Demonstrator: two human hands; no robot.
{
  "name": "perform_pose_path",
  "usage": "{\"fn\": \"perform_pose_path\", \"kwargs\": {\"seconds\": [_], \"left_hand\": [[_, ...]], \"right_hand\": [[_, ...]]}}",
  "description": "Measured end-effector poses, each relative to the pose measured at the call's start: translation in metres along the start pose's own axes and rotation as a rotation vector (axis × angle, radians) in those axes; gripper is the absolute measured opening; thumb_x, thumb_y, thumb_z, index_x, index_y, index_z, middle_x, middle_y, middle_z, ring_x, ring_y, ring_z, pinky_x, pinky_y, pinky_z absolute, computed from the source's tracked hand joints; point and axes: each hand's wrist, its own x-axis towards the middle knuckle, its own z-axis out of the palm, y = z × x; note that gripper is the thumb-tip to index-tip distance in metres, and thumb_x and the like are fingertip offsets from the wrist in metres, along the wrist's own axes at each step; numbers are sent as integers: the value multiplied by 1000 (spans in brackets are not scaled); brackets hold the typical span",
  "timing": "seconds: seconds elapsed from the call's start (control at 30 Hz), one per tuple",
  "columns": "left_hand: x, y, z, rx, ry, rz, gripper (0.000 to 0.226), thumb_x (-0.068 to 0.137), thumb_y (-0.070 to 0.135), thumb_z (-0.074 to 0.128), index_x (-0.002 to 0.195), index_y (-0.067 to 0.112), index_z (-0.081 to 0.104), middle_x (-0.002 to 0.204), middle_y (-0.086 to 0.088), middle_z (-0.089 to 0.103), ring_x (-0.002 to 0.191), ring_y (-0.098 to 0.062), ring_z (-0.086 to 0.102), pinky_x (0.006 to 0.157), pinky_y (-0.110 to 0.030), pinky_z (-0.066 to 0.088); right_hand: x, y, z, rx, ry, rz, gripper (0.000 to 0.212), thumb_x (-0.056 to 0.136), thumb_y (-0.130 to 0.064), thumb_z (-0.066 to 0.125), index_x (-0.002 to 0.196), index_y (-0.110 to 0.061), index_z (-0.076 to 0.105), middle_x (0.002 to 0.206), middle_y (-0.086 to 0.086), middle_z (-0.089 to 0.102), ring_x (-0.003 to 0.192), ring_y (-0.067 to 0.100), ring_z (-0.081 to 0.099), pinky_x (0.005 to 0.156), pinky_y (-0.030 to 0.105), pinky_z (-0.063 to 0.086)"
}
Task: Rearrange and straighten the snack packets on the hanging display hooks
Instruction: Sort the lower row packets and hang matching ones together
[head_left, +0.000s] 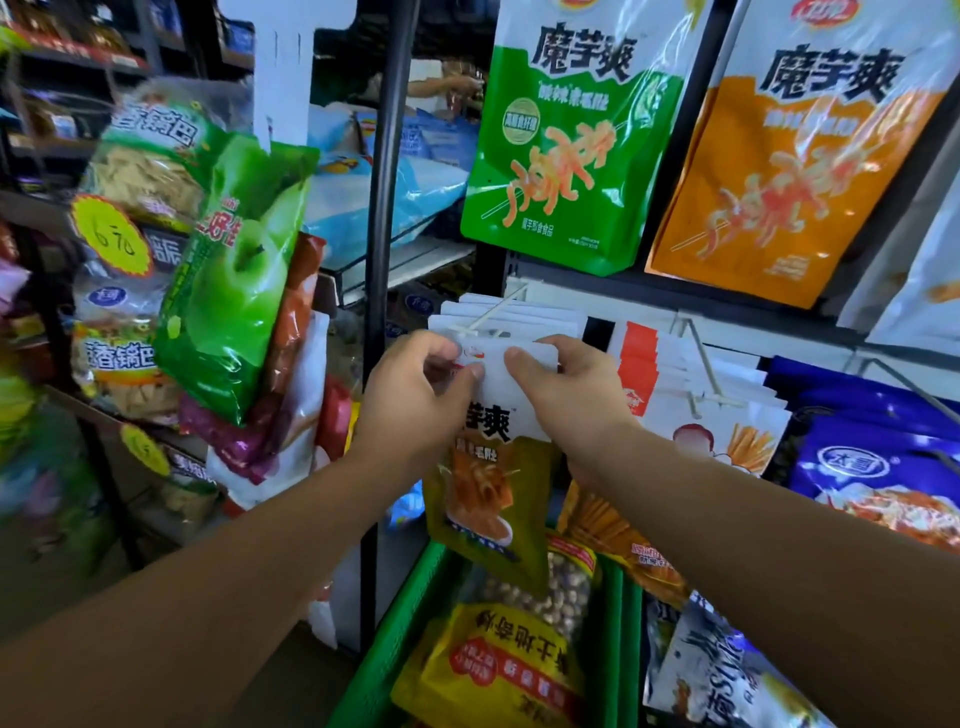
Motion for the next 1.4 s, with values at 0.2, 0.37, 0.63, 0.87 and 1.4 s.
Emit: {"fn": "perform_pose_path", "kwargs": {"seconds": [0.2, 0.37, 0.63, 0.87, 1.4], "left_hand": [[-7, -8, 17, 115, -177, -27, 32, 94, 37, 71, 120, 18, 70, 120, 4, 61, 105, -15, 64, 90, -32, 55], [-15, -13, 36, 123, -407, -73, 51, 100, 34, 62, 148, 19, 51, 151, 0, 43, 121, -25, 65, 99, -41, 56], [-22, -4, 55, 204, -436, -79, 54, 97, 35, 61, 147, 19, 51, 150, -4, 48, 134, -25, 54, 110, -40, 45], [-53, 23, 74, 241, -503, -48, 41, 96, 34, 67, 134, 18, 62, 133, -3, 63, 119, -22, 61, 98, -37, 51], [-135, 155, 184, -7, -799, 180, 39, 87, 27, 69, 126, 21, 66, 119, -1, 71, 109, -20, 67, 96, -41, 54]], "right_hand": [[11, 9, -15, -253, 110, -58, 43, 98, -36, 69, 129, -7, 67, 107, 11, 69, 92, 21, 62, 76, 40, 52], [-17, 28, -31, -355, 96, -192, 54, 100, -34, 65, 150, -16, 50, 144, -3, 58, 135, 16, 52, 107, 31, 44], [-47, 62, -83, -797, 6, -97, 38, 96, -51, 60, 128, -31, 66, 124, -6, 64, 109, 18, 65, 88, 43, 59], [-48, 83, -118, -876, -63, -93, 59, 96, -50, 62, 152, -37, 48, 144, -7, 57, 129, 21, 58, 94, 37, 54], [-121, 114, -278, -664, -11, 192, 37, 93, -35, 73, 130, -33, 68, 121, -12, 71, 101, 8, 68, 92, 29, 52]]}}
